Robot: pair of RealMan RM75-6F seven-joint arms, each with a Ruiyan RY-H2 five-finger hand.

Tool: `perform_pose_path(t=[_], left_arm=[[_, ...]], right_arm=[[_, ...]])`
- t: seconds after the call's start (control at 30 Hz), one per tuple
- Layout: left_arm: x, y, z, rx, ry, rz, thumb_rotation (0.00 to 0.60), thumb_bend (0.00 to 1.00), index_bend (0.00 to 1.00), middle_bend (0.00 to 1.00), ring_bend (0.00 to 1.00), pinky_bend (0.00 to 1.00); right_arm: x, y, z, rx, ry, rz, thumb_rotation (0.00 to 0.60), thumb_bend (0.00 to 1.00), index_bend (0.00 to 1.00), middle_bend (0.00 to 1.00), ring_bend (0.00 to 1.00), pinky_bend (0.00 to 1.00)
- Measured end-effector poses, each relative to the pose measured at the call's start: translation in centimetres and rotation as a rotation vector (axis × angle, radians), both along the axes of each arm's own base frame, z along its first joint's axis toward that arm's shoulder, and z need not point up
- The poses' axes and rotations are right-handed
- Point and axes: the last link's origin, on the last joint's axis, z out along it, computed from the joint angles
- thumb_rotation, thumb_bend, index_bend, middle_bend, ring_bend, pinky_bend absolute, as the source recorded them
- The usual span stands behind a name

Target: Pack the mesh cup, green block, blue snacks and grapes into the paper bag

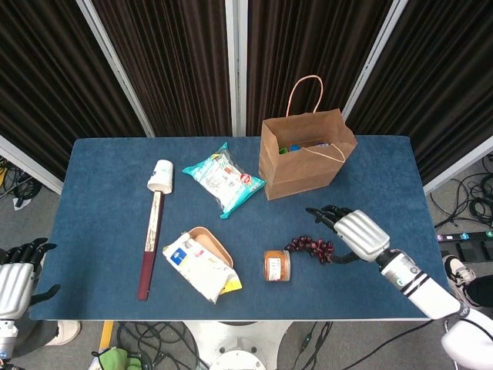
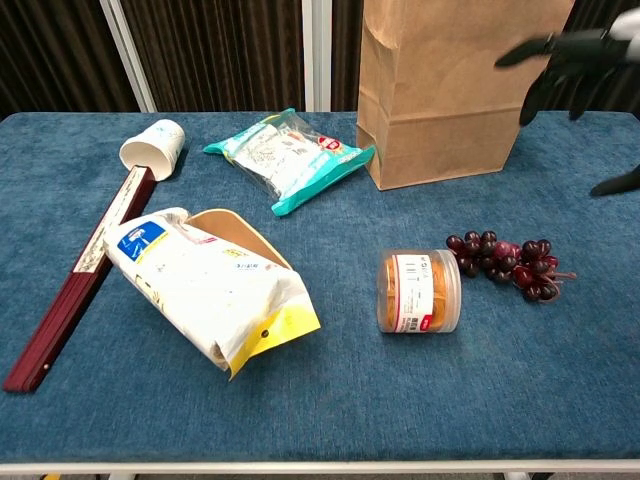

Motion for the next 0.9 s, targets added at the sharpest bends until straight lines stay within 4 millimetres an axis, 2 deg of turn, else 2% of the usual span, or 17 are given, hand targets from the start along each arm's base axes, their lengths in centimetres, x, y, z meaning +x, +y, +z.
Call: perform_pose_path(t=[0.07,0.3,0.53,0.67,0.8,0.9], left_arm=[[-0.1,-0.1,0.0,0.000,-0.002,0.003,0.600,0.05,0.31,0.30,0.26,0.24],[-0.5,-0.2,-0.1,-0.002,-0.009,0.015,0.600,0.05,0.31,0.30,0.26,0.24],[-0.8,-0.3,-0.3,-0.005,-0.016,0.019,0.600,0.05,0.31,0.30,0.26,0.24],[-0.9,-0.3,-0.4,-0.005,-0.019,0.019,0.600,0.05,0.31,0.30,0.26,0.24],[-1.0,-0.3,-0.3,-0.003,-0.020,0.022,0.600,0.05,0.31,0.30,0.26,0.24],[-1.0,-0.3,-0.4,-0.005,-0.021,0.021,0.600,0.05,0.31,0.30,0.26,0.24]], right_arm=[[-0.4,-0.3,-1.5,-0.005,0.049,-0.005,0.600,0.03,0.08,0.24,0.15,0.34],[-1.7,-1.5,-9.2,0.006,0.183,-0.060,0.600,0.10,0.10,0.23,0.14,0.34],[-2.2,-2.0,-12.7,0.009,0.255,-0.062,0.600,0.19,0.14,0.26,0.13,0.34],[-2.2,-1.9,-13.7,0.001,0.271,-0.048,0.600,0.25,0.30,0.37,0.18,0.36],[-1.9,-1.8,-14.0,-0.028,0.259,-0.020,0.600,0.30,0.55,0.53,0.31,0.46],[-1.8,-1.8,-13.8,-0.062,0.235,-0.002,0.600,0.33,0.65,0.61,0.39,0.53]])
